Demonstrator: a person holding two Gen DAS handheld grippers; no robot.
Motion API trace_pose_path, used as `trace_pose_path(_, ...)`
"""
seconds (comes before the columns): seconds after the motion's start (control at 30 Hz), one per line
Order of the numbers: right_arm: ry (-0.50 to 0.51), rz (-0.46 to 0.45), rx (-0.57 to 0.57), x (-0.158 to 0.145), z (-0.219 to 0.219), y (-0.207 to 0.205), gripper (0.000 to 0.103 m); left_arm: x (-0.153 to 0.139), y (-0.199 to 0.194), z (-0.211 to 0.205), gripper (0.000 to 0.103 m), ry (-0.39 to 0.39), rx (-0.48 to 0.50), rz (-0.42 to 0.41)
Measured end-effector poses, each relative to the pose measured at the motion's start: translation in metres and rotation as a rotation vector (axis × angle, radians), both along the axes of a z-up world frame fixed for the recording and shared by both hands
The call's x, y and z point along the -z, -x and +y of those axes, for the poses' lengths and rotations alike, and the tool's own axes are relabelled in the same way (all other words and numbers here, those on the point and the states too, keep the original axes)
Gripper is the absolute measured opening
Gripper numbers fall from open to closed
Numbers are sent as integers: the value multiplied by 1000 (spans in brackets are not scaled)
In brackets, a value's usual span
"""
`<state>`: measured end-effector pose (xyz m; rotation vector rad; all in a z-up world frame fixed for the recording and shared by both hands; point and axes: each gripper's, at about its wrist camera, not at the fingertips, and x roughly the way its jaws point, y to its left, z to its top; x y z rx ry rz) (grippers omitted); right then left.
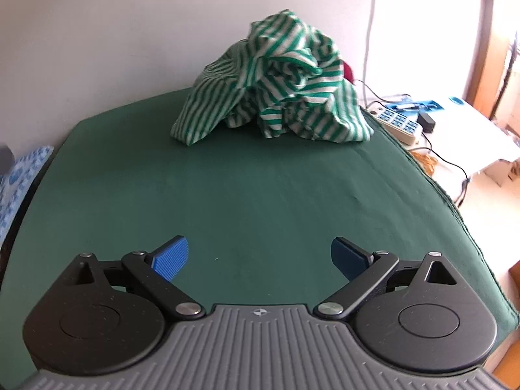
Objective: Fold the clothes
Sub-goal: 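Move both grippers open toward the crumpled green-and-white striped shirt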
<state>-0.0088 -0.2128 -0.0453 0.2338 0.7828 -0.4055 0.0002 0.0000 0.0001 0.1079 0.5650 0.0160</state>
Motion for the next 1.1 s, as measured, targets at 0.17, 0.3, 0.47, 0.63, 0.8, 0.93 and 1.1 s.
trace_pose_path(0.17,25,16,11,1,10,-6,97,-8,-21,0,103,107,1,58)
trace_pose_path(0.3,-30,-11,26,4,-11,1,97,-3,-25,-3,102,122,3,61)
trace_pose_path(0.47,3,-42,113,-12,-12,14,97,8,-26,-8,102,74,2,48)
trace_pose_path(0.63,-22,-44,150,-37,-24,-4,97,9,-43,-6,102,50,-4,86)
trace_pose_path(0.8,-32,-83,173,-49,-19,-6,97,10,-52,-6,102,26,-2,116)
trace_pose_path(0.93,-26,-117,192,-52,-13,-7,97,10,-51,-7,102,7,9,130)
trace_pose_path(1.1,49,-104,169,-55,-8,-16,97,10,-50,-10,102,-1,22,120)
